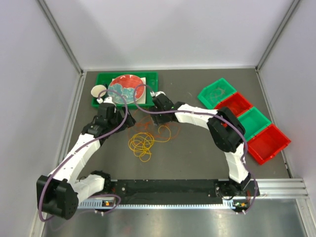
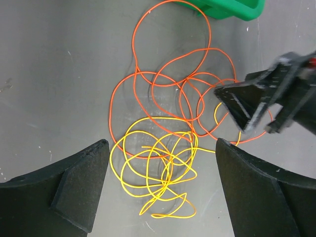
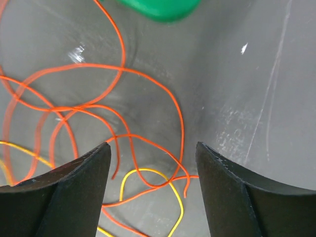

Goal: Untangle the cables

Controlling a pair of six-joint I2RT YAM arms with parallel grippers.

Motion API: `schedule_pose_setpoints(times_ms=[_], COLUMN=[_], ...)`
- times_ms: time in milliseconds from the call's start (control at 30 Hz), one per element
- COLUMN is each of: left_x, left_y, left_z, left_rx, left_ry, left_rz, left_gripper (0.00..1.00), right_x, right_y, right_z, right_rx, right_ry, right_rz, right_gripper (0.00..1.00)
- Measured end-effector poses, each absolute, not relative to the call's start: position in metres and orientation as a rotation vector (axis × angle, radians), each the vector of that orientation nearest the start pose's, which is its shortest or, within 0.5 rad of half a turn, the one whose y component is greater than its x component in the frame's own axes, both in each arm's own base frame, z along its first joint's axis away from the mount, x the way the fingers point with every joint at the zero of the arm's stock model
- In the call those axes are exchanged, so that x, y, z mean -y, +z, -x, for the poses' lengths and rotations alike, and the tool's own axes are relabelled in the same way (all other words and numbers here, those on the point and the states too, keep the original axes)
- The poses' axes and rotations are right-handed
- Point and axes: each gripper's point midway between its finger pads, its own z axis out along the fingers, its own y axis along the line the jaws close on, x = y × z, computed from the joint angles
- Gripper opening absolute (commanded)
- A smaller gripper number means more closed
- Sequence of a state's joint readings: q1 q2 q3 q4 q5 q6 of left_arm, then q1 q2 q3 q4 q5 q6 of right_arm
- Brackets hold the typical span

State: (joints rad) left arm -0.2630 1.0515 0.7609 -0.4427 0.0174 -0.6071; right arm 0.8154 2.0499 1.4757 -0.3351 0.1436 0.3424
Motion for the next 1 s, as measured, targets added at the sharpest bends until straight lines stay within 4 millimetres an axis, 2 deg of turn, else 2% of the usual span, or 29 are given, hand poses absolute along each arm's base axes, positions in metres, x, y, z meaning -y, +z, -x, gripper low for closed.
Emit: schedule_pose_setpoints(times_ms=[67, 167, 200, 233, 267, 433, 567, 700, 900, 1000], left_x=[0.104, 0.104, 0.103, 0.103, 0.103, 0.103, 0.103, 0.105, 0.109, 0.112], left_y=[0.138, 0.139, 0.139, 0.139, 0.139, 0.138, 0.139, 0.139, 0.132, 0.129], left_z=[-0.285, -0.284, -0.284, -0.284, -0.284, -0.284, -0.284, -0.284, -0.286, -0.286], left_rx=[-2.315, -2.315, -2.315, -2.316, -2.318, -2.318, -2.318, -2.320, -2.334, -2.342], left_ry=[-0.458, -0.456, -0.455, -0.454, -0.454, -0.452, -0.455, -0.467, -0.490, -0.505], left_rz=[0.391, 0.387, 0.386, 0.385, 0.385, 0.381, 0.381, 0.376, 0.369, 0.365], left_gripper=[0.92, 0.92, 0.92, 0.92, 0.92, 0.92, 0.92, 0.92, 0.91, 0.91], right_x=[-0.358, -0.356, -0.357, -0.357, -0.355, -0.345, -0.324, -0.306, -0.278, -0.260], right_y=[0.035, 0.030, 0.030, 0.031, 0.031, 0.033, 0.051, 0.110, 0.249, 0.298], right_z=[-0.352, -0.355, -0.358, -0.359, -0.361, -0.366, -0.357, -0.350, -0.337, -0.325], right_rx=[-2.450, -2.455, -2.449, -2.445, -2.443, -2.424, -2.400, -2.299, -2.008, -1.889], right_ry=[0.294, 0.247, 0.235, 0.227, 0.212, 0.147, 0.102, 0.133, 0.311, 0.384], right_rz=[0.542, 0.555, 0.548, 0.549, 0.530, 0.489, 0.455, 0.391, 0.205, 0.133], right_gripper=[0.61, 0.40, 0.17, 0.03, 0.00, 0.00, 0.00, 0.00, 0.00, 0.00])
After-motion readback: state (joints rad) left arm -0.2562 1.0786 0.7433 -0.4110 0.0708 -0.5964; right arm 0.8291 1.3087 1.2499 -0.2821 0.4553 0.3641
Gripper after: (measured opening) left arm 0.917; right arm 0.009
